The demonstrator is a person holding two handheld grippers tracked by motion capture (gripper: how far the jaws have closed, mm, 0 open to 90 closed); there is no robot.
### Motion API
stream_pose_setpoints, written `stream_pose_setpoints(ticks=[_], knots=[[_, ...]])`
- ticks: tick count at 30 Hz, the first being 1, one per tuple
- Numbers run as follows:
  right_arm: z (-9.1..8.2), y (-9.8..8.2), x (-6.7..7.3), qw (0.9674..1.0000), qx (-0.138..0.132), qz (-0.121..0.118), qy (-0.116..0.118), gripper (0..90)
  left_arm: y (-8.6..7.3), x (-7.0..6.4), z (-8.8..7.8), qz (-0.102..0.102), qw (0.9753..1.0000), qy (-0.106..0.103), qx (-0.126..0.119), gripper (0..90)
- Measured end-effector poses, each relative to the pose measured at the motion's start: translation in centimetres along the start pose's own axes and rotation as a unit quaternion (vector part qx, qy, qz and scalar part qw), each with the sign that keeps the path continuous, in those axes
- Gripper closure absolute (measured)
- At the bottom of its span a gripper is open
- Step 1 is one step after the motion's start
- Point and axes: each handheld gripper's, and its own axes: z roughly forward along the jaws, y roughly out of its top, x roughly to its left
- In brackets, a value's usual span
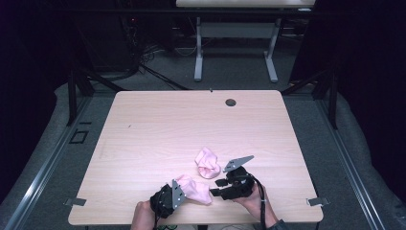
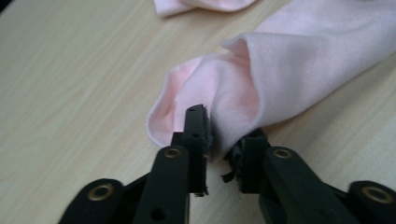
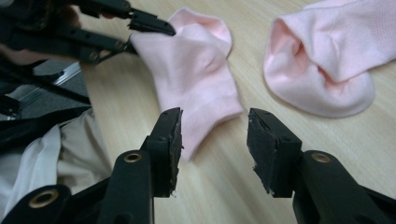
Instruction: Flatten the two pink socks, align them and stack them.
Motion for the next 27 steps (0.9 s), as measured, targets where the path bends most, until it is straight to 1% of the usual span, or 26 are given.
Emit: stream_pose_setpoints(ticks=[1, 2, 3, 4, 5, 6, 7, 8, 9, 10, 11, 12, 13, 14, 16, 17, 18, 19, 20, 21, 22, 23, 24, 25, 26, 27], knots=[[0.0, 0.0, 0.0, 1.0000, 0.000, 0.000, 0.000, 55.5, 0.0, 0.0, 0.0, 0.000, 1.0000, 0.000, 0.000, 68.5], [0.8, 0.8, 0.1, 0.9996, 0.014, 0.003, -0.023, 56.3, -0.1, 0.1, -0.1, -0.008, 1.0000, -0.003, 0.000, 63.6], [1.2, 1.2, 0.1, 0.9991, 0.025, 0.004, -0.033, 56.6, -0.2, 0.3, -0.3, -0.015, 0.9998, -0.016, 0.002, 58.0], [1.7, 1.6, 0.1, 0.9987, 0.034, 0.007, -0.038, 56.7, -0.3, 0.7, -1.0, -0.034, 0.9989, -0.031, 0.009, 53.3], [2.2, 1.9, 0.1, 0.9984, 0.039, 0.005, -0.042, 57.1, -0.4, 0.9, -1.4, -0.037, 0.9985, -0.039, 0.006, 49.9], [2.6, 2.1, 0.2, 0.9979, 0.046, 0.003, -0.045, 57.2, -0.4, 0.9, -1.4, -0.037, 0.9985, -0.039, 0.006, 46.5], [3.0, 2.2, 0.3, 0.9977, 0.049, 0.005, -0.047, 57.3, -0.5, 1.4, -2.5, -0.055, 0.9973, -0.048, -0.007, 44.0], [3.3, 2.4, 0.5, 0.9974, 0.052, 0.006, -0.050, 58.2, -0.5, 1.9, -3.0, -0.060, 0.9967, -0.053, -0.011, 42.1], [3.6, 2.5, 0.6, 0.9967, 0.058, 0.003, -0.056, 58.2, -0.5, 2.3, -3.5, -0.071, 0.9957, -0.057, -0.016, 41.0], [3.6, 2.5, 0.6, 0.9967, 0.058, 0.003, -0.056, 58.2, -0.5, 2.3, -3.5, -0.071, 0.9957, -0.057, -0.016, 40.4], [3.8, 2.5, 0.7, 0.9960, 0.063, 0.002, -0.064, 58.4, -0.4, 2.8, -3.9, -0.080, 0.9949, -0.057, -0.021, 40.4], [4.1, 2.5, 0.9, 0.9945, 0.072, 0.007, -0.075, 59.8, -0.2, 3.9, -4.5, -0.090, 0.9940, -0.055, -0.029, 40.1], [4.2, 2.5, 0.9, 0.9945, 0.071, 0.011, -0.076, 60.1, -0.2, 3.9, -4.5, -0.090, 0.9940, -0.055, -0.029, 40.4], [4.3, 2.5, 0.9, 0.9934, 0.077, 0.011, -0.084, 60.5, 0.0, 4.9, -4.2, -0.097, 0.9937, -0.049, -0.027, 40.7], [4.3, 2.5, 1.0, 0.9936, 0.075, 0.018, -0.083, 60.8, 0.4, 5.8, -3.4, -0.099, 0.9939, -0.047, -0.015, 41.8], [4.3, 2.5, 1.0, 0.9936, 0.075, 0.018, -0.083, 60.8, 0.4, 5.8, -3.4, -0.099, 0.9939, -0.047, -0.015, 43.2], [4.3, 2.5, 1.1, 0.9931, 0.076, 0.016, -0.088, 61.0, 0.6, 6.2, -2.9, -0.098, 0.9938, -0.051, -0.009, 43.2], [4.3, 2.4, 1.1, 0.9932, 0.073, 0.017, -0.089, 61.3, 0.9, 6.4, -2.2, -0.093, 0.9942, -0.054, 0.003, 44.8], [4.3, 2.4, 1.1, 0.9932, 0.073, 0.017, -0.089, 61.3, 1.0, 6.6, -1.5, -0.091, 0.9945, -0.051, 0.007, 44.8], [4.4, 2.4, 1.1, 0.9931, 0.073, 0.017, -0.090, 61.2, 1.2, 6.8, -0.9, -0.091, 0.9938, -0.062, 0.013, 46.2], [4.5, 2.4, 1.0, 0.9934, 0.071, 0.017, -0.089, 61.2, 1.3, 7.0, -0.2, -0.091, 0.9935, -0.066, 0.021, 48.3], [4.7, 2.4, 1.1, 0.9934, 0.069, 0.022, -0.089, 62.2, 1.5, 7.0, 0.4, -0.089, 0.9934, -0.067, 0.027, 52.3], [4.7, 2.5, 1.1, 0.9925, 0.076, 0.019, -0.094, 63.2, 1.7, 7.0, 1.2, -0.087, 0.9921, -0.083, 0.037, 54.8], [4.7, 2.5, 1.1, 0.9925, 0.076, 0.019, -0.094, 63.2, 1.7, 7.0, 1.2, -0.087, 0.9921, -0.083, 0.037, 57.5], [4.8, 2.5, 1.2, 0.9922, 0.080, 0.018, -0.094, 64.2, 1.9, 6.8, 1.4, -0.080, 0.9925, -0.083, 0.040, 57.5], [4.9, 2.4, 1.3, 0.9920, 0.079, 0.016, -0.097, 68.1, 2.0, 6.7, 1.5, -0.072, 0.9929, -0.083, 0.044, 64.1]])
